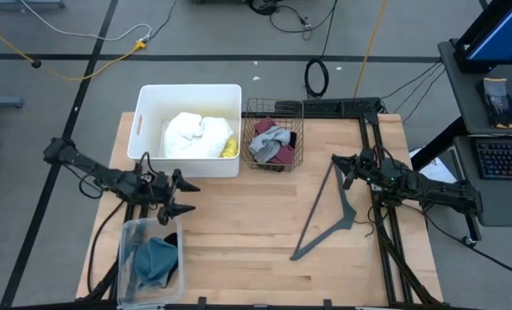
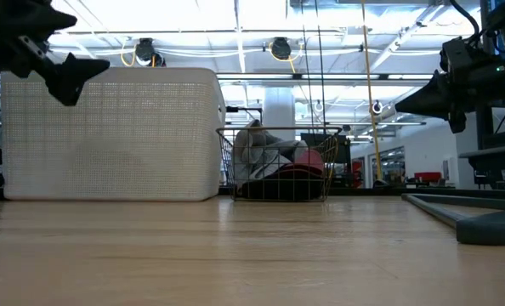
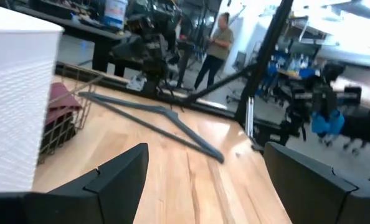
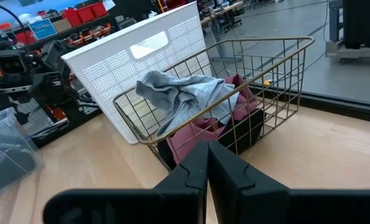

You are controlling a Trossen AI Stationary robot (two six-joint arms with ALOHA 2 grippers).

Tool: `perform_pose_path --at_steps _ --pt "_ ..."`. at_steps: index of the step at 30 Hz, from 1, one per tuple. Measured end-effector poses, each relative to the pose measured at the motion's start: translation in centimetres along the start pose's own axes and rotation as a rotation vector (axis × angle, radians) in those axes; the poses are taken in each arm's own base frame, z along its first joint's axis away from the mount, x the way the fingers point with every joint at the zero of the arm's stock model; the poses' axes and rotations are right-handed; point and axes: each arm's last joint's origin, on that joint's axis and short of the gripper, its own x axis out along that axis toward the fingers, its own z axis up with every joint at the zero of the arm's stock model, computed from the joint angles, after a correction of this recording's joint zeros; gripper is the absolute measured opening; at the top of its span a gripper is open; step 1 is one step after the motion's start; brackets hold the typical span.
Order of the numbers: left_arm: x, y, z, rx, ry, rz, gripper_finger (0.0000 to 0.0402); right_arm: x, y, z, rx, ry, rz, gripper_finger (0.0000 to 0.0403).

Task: Pick & Place Cloths
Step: Return to Home Position

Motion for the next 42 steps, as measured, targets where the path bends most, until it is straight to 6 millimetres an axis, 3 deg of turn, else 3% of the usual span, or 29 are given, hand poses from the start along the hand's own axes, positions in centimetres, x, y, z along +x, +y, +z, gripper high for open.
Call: perform_pose_path --at_steps 9,25,42 --pt "-0.7 1.4 -0.9 0.005 0.015 0.034 0.0324 0.0 0.0 0.0 -0.009 0.001 0.000 0.0004" --pt "-0.7 3.8 -1.2 0.144 0.113 0.090 0.0324 0.0 0.0 -0.1 -0.215 0.011 -0.002 0.0004" --pt "-0.8 4.3 -1.1 0.196 0.115 0.123 0.0324 0.0 0.0 -0.1 -0.219 0.011 -0.002 0.0004"
